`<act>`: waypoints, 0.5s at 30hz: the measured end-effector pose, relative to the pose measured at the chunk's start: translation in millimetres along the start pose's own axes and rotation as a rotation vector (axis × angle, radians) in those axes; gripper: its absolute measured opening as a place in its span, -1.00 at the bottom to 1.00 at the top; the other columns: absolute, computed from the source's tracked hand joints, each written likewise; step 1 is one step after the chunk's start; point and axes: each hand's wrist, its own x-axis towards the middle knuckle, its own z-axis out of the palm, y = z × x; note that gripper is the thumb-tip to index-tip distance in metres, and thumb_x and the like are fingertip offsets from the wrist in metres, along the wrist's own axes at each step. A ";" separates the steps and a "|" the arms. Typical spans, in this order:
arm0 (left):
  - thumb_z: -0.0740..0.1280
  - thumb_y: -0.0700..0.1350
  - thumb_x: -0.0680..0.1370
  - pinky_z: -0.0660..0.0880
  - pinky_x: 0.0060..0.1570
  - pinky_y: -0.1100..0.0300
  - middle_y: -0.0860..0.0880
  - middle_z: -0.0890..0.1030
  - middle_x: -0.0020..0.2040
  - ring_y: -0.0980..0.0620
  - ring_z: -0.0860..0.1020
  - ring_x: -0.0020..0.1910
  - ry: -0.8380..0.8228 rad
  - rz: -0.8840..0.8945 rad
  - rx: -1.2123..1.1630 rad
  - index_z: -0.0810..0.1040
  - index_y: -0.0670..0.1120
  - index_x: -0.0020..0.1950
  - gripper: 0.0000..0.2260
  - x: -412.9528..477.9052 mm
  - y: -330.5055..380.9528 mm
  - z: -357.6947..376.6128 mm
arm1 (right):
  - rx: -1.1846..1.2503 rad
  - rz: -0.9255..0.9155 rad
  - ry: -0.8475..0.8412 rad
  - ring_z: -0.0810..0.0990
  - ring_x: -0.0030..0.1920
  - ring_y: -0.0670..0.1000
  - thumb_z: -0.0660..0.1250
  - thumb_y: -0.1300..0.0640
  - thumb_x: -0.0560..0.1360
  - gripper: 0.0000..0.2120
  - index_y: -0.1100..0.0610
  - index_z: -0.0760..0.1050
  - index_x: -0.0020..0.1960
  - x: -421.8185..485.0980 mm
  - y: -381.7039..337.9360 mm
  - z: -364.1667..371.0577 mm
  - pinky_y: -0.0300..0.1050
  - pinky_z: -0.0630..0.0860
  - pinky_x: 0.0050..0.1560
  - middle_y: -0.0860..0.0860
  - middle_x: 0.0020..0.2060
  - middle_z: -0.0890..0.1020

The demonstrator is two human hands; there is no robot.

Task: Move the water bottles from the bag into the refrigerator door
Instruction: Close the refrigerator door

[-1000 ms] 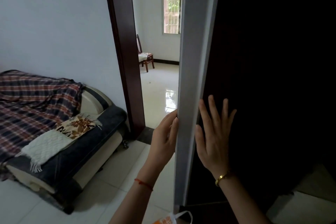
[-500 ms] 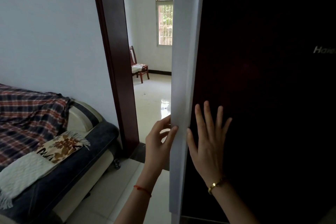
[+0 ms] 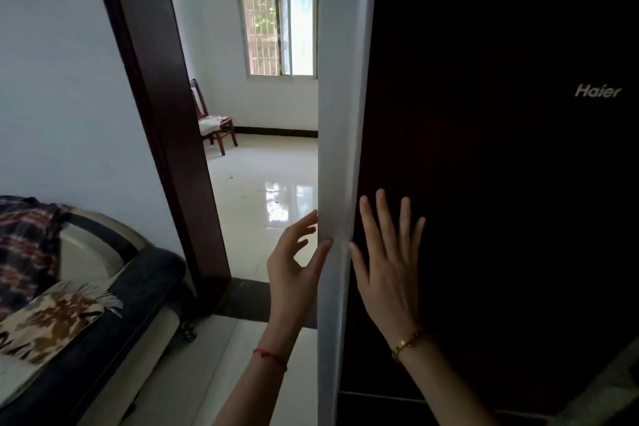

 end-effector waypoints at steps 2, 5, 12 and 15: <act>0.47 -0.14 0.49 0.52 0.23 0.18 0.14 0.57 0.30 0.15 0.55 0.25 0.003 0.008 0.010 0.51 -0.01 0.36 -0.56 2.6 -2.1 -1.6 | -0.019 0.014 -0.010 -0.23 0.56 0.11 0.10 -0.06 0.61 -0.36 0.01 -0.14 0.57 4.9 0.2 3.7 0.27 -0.09 0.51 0.00 0.56 -0.08; 0.45 -0.10 0.51 0.47 0.30 0.16 0.15 0.52 0.36 0.15 0.48 0.35 -0.002 0.005 0.012 0.47 0.01 0.41 -0.53 4.6 -5.1 -4.9 | -0.047 0.035 -0.031 -0.22 0.56 0.12 0.11 -0.06 0.61 -0.37 0.02 -0.12 0.57 10.9 -0.1 9.9 0.27 -0.09 0.51 0.00 0.56 -0.08; 0.41 0.01 0.52 0.40 0.42 0.11 0.15 0.44 0.45 0.21 0.36 0.45 -0.109 0.019 0.034 0.37 0.01 0.49 -0.45 13.6 -14.6 -3.4 | -0.156 0.040 -0.066 -0.26 0.55 0.15 0.06 -0.07 0.62 -0.34 0.03 -0.22 0.56 11.6 4.1 21.7 0.29 -0.12 0.51 0.00 0.56 -0.23; 0.42 -0.03 0.52 0.34 0.42 0.27 0.14 0.42 0.47 0.21 0.34 0.46 -0.145 0.048 0.042 0.34 0.00 0.51 -0.43 16.1 -17.3 -2.6 | -0.191 0.049 -0.076 -0.29 0.54 0.17 0.05 -0.06 0.61 -0.33 0.04 -0.26 0.56 12.1 3.3 25.1 0.29 -0.14 0.50 0.02 0.55 -0.25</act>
